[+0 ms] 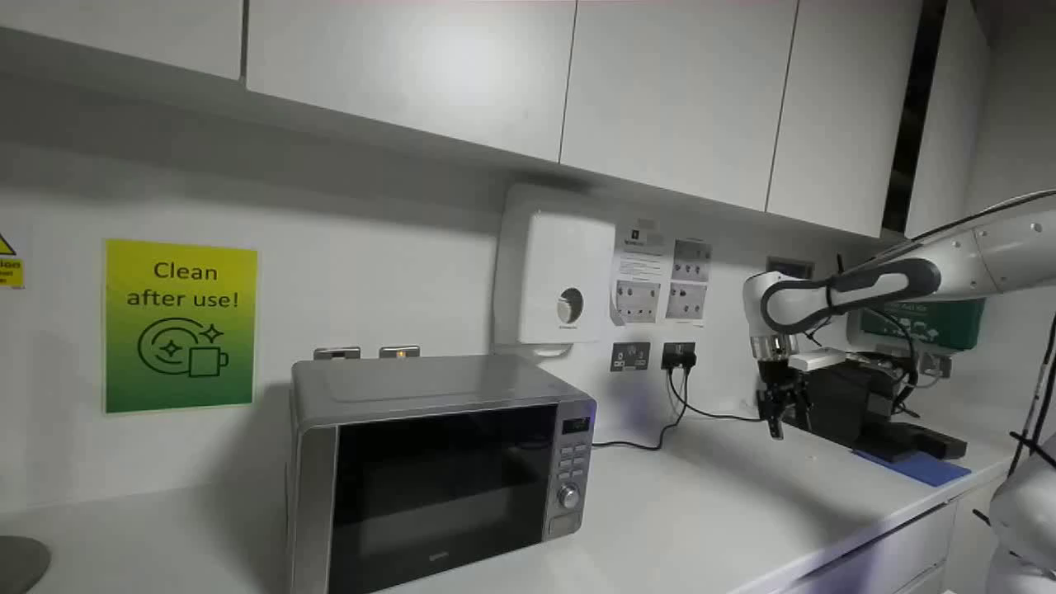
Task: Flip the switch on the wall
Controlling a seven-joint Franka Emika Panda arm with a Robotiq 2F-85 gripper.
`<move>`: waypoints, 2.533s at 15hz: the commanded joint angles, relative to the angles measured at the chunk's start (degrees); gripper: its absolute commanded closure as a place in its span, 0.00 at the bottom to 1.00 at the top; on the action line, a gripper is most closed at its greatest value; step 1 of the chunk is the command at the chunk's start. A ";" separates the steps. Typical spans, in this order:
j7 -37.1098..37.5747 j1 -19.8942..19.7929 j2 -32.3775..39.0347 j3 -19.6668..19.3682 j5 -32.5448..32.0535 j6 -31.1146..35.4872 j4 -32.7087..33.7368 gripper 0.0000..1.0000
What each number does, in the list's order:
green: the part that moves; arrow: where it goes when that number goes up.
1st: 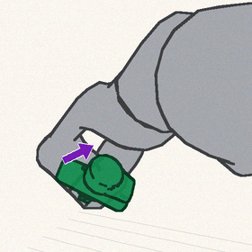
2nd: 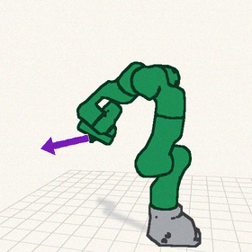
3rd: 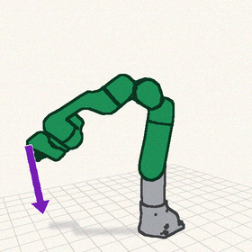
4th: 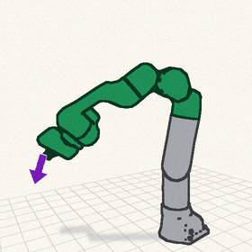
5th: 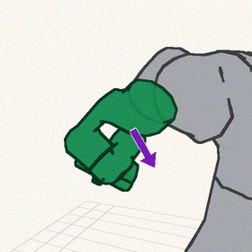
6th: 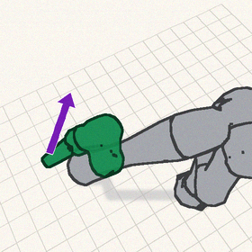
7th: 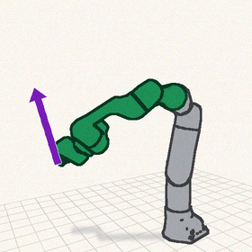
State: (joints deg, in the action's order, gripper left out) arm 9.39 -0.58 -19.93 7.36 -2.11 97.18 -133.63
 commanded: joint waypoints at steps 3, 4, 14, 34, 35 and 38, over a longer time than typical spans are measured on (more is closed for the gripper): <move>0.28 1.05 -0.08 -0.98 -0.32 0.81 -0.09 0.00; 0.06 1.05 -0.12 -1.08 -0.27 2.07 -0.17 0.00; 9.25 -0.70 2.76 -4.17 9.61 24.23 2.75 0.00; 38.30 -7.92 17.43 -10.01 14.15 65.60 13.41 0.37; 39.97 -8.26 18.20 -10.15 13.18 66.96 13.81 0.45; 44.45 -9.08 20.67 -10.84 9.84 69.31 15.60 0.70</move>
State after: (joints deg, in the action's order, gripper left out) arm 48.98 -8.65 -2.06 -3.13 11.16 164.11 -121.12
